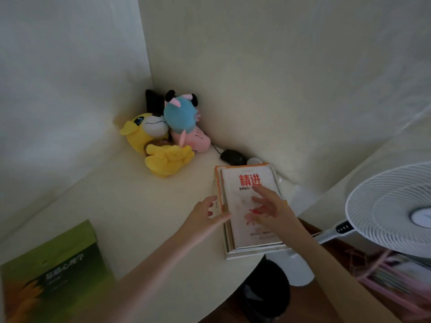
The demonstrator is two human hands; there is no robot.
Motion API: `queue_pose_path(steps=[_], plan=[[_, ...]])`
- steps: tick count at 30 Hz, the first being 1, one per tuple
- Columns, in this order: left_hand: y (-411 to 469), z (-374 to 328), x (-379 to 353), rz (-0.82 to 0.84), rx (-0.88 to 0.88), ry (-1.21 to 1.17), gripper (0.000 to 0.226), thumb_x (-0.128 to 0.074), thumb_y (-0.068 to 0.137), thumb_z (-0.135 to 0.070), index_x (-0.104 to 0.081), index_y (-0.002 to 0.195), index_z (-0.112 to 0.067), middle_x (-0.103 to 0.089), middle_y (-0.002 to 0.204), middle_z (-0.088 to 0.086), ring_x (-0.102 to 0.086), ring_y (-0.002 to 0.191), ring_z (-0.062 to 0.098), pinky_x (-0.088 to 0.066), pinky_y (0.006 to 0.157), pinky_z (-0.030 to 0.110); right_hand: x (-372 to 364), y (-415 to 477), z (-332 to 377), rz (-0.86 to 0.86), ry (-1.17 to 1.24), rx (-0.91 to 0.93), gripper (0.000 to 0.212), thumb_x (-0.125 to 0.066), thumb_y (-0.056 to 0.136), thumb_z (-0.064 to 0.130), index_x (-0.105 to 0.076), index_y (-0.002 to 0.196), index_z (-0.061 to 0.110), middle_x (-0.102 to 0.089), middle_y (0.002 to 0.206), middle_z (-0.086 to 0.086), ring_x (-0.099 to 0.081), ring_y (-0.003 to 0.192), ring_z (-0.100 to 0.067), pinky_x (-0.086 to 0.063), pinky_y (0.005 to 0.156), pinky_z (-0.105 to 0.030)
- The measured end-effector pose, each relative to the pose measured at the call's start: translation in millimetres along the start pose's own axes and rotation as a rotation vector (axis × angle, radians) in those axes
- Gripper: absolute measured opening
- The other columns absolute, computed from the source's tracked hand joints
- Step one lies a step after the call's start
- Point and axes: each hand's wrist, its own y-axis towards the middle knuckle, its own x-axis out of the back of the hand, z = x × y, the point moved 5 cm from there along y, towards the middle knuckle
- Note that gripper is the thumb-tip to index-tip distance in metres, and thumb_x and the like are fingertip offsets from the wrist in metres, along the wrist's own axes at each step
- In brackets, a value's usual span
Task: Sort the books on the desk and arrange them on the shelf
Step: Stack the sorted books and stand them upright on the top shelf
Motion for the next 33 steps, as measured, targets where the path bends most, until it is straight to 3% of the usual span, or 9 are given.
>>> queue_pose_path(steps=[3, 6, 11, 14, 16, 23, 28, 30, 33], plan=[[13, -10, -11, 0.035, 0.029, -0.071, 0.07, -0.063, 0.087, -0.044, -0.03, 0.146, -0.025, -0.045, 0.132, -0.009, -0.048, 0.114, 0.01, -0.042, 0.095, 0.028, 29, -1, -8, -0.157, -0.175, -0.024, 0.064, -0.077, 0.08, 0.02, -0.045, 0.134, 0.032, -0.035, 0.148, 0.004, -0.043, 0.127, -0.016, -0.043, 0.1, -0.03], [20, -15, -25, 0.1, 0.107, -0.196, 0.047, -0.061, 0.089, -0.042, -0.037, 0.128, -0.03, -0.051, 0.105, -0.02, -0.05, 0.086, -0.003, -0.046, 0.084, 0.024, 53, 5, -22, -0.273, -0.319, -0.149, 0.082, -0.077, 0.078, 0.037, -0.033, 0.147, 0.025, -0.029, 0.154, -0.002, -0.033, 0.138, -0.024, -0.034, 0.111, -0.047], [32, -13, -34, 0.063, 0.175, -0.282, 0.063, -0.064, 0.085, -0.046, -0.037, 0.136, -0.021, -0.057, 0.128, -0.001, -0.055, 0.088, 0.007, -0.044, 0.069, 0.019, 62, 16, -55, -0.21, -0.103, -0.489, 0.107, -0.07, 0.074, 0.056, -0.013, 0.154, 0.014, -0.031, 0.155, -0.01, -0.046, 0.131, -0.03, -0.042, 0.102, -0.043], [35, -9, -39, 0.07, 0.211, -0.344, 0.062, -0.065, 0.085, -0.043, -0.037, 0.136, -0.02, -0.059, 0.122, -0.003, -0.053, 0.08, 0.002, -0.04, 0.06, 0.013, 57, 18, -63, -0.121, 0.007, -0.533, 0.082, -0.069, 0.071, 0.058, -0.049, 0.134, 0.009, -0.072, 0.111, -0.005, -0.071, 0.091, -0.021, -0.057, 0.082, -0.035], [36, -6, -42, 0.057, 0.222, -0.397, 0.063, -0.068, 0.083, -0.041, -0.038, 0.135, -0.021, -0.059, 0.109, -0.006, -0.055, 0.076, 0.0, -0.043, 0.056, 0.016, 51, 19, -67, -0.122, 0.053, -0.505, 0.056, -0.069, 0.077, 0.053, -0.06, 0.115, 0.013, -0.076, 0.088, 0.0, -0.074, 0.077, -0.018, -0.058, 0.068, -0.031], [39, -2, -45, 0.015, 0.208, -0.463, 0.052, -0.071, 0.082, -0.031, -0.041, 0.124, -0.025, -0.06, 0.094, -0.01, -0.06, 0.077, 0.005, -0.05, 0.062, 0.021, 45, 19, -66, -0.155, 0.115, -0.465, 0.037, -0.066, 0.086, 0.045, -0.057, 0.108, 0.017, -0.075, 0.089, -0.002, -0.072, 0.079, -0.02, -0.057, 0.063, -0.03], [34, 2, -43, 0.012, 0.222, -0.476, 0.038, -0.069, 0.084, -0.023, -0.04, 0.109, -0.028, -0.058, 0.085, -0.014, -0.059, 0.074, 0.005, -0.049, 0.06, 0.022, 37, 12, -68, -0.169, 0.113, -0.48, 0.048, -0.068, 0.082, 0.049, -0.056, 0.113, 0.015, -0.074, 0.099, -0.005, -0.072, 0.086, -0.023, -0.059, 0.076, -0.039], [30, 6, -38, 0.014, 0.247, -0.484, 0.047, -0.072, 0.082, -0.023, -0.04, 0.117, -0.024, -0.061, 0.091, -0.008, -0.061, 0.076, 0.008, -0.05, 0.059, 0.024, 31, 7, -67, -0.182, 0.057, -0.488, 0.064, -0.069, 0.069, 0.065, -0.055, 0.112, 0.019, -0.062, 0.123, -0.01, -0.067, 0.102, -0.027, -0.057, 0.084, -0.043], [23, 18, -28, 0.013, 0.328, -0.518, 0.076, -0.078, 0.075, -0.023, -0.031, 0.135, -0.018, -0.063, 0.105, 0.002, -0.063, 0.084, 0.016, -0.052, 0.063, 0.032, 21, 1, -66, -0.156, -0.16, -0.491, 0.095, -0.061, 0.069, 0.075, -0.038, 0.144, 0.021, -0.008, 0.162, -0.005, -0.007, 0.149, -0.029, -0.019, 0.117, -0.057]])
